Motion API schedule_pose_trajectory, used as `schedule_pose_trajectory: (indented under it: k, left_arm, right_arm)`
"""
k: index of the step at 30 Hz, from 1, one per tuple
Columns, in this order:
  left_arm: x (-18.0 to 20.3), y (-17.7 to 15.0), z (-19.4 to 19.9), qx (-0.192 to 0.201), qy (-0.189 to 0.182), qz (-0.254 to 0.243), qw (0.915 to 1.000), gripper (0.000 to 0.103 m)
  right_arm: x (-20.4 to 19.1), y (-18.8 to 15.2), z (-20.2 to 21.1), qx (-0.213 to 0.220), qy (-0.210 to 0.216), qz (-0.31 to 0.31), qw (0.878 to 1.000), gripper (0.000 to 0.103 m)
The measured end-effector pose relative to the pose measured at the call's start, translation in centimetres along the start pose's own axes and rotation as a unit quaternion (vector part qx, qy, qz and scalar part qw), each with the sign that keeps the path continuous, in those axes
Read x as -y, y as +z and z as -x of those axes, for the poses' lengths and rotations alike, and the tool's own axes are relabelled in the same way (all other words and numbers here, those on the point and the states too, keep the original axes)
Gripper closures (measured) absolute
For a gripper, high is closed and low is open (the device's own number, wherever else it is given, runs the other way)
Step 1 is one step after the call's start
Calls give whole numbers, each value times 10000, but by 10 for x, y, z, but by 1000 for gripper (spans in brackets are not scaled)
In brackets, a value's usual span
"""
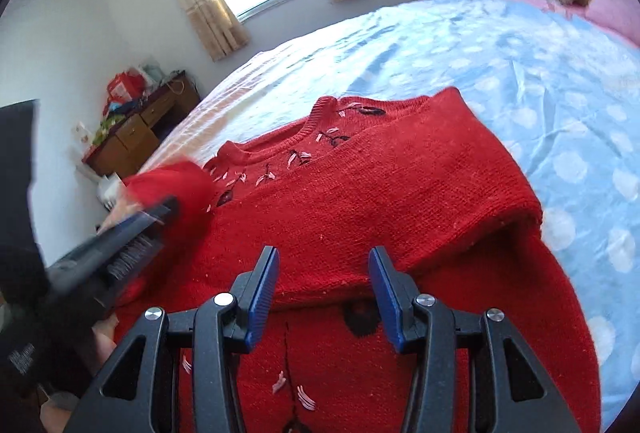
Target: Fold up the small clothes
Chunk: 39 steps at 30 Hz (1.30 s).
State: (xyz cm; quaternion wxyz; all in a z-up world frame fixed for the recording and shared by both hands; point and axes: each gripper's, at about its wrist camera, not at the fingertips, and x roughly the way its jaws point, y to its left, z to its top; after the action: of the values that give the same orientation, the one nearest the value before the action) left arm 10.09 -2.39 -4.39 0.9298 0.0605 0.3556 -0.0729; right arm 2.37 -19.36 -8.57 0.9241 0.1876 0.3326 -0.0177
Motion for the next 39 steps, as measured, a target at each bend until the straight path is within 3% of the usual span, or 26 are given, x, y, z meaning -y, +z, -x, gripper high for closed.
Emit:
schedule_pose_trajectory:
  k: [2, 4, 8, 10, 11, 12, 15, 17, 19, 20, 22, 24, 26, 33, 39]
  left_arm:
    - [-6, -10, 5, -261, -121, 44, 9996, 18]
    - [-21, -18, 24, -62, -40, 180, 9998, 4]
    - [-65, -37, 55, 103, 194, 344, 9992, 1]
    - [-92, -51, 62, 148, 553, 579, 9967, 0]
    - [-105, -58, 62, 127, 777, 729, 9942, 0]
    - [-118, -64, 60, 75, 953, 909, 9913, 0]
    - [-144, -75, 41, -312, 1202, 1316, 9835, 0]
    - [-150, -82, 33, -406, 1374, 1401, 9797, 0]
    - [-151, -88, 21, -579, 1427, 1457, 9773, 0]
    - [-153, -91, 20, -568, 1375, 1536, 9769, 0]
    - [-152, -91, 21, -475, 1369, 1546, 9773, 0]
    - [-148, -91, 19, -455, 1414, 1498, 9775, 0]
    - [-145, -91, 19, -419, 1440, 1494, 9773, 0]
    - [-153, -93, 18, -377, 1381, 1550, 9775, 0]
    - [-154, -93, 18, -386, 1374, 1555, 9775, 0]
  right_arm:
    - [2, 0, -1, -14, 28, -24, 10000, 55]
    - [6, 3, -1, -74, 170, -163, 9997, 55]
    - [12, 20, 14, -158, 525, -480, 9973, 54]
    - [6, 32, 25, 17, 731, -529, 9959, 40]
    - [1, 38, 27, 84, 767, -488, 9958, 26]
    - [-7, 44, 24, 111, 800, -410, 9959, 21]
    - [-42, 51, -1, -7, 657, 222, 9976, 21]
    - [-71, 44, -29, -149, 48, 963, 9952, 22]
    - [-87, 35, -47, -221, -264, 1418, 9893, 32]
    - [-96, 29, -58, -387, -346, 1615, 9855, 42]
    - [-102, 20, -72, -645, -447, 1729, 9818, 57]
    - [-104, 18, -72, -526, -596, 1733, 9817, 67]
    - [-105, 19, -72, -595, -604, 1744, 9810, 85]
    - [-124, 52, -18, 165, -377, 1766, 9834, 87]
    - [-132, 91, 33, 839, -245, 1897, 9780, 87]
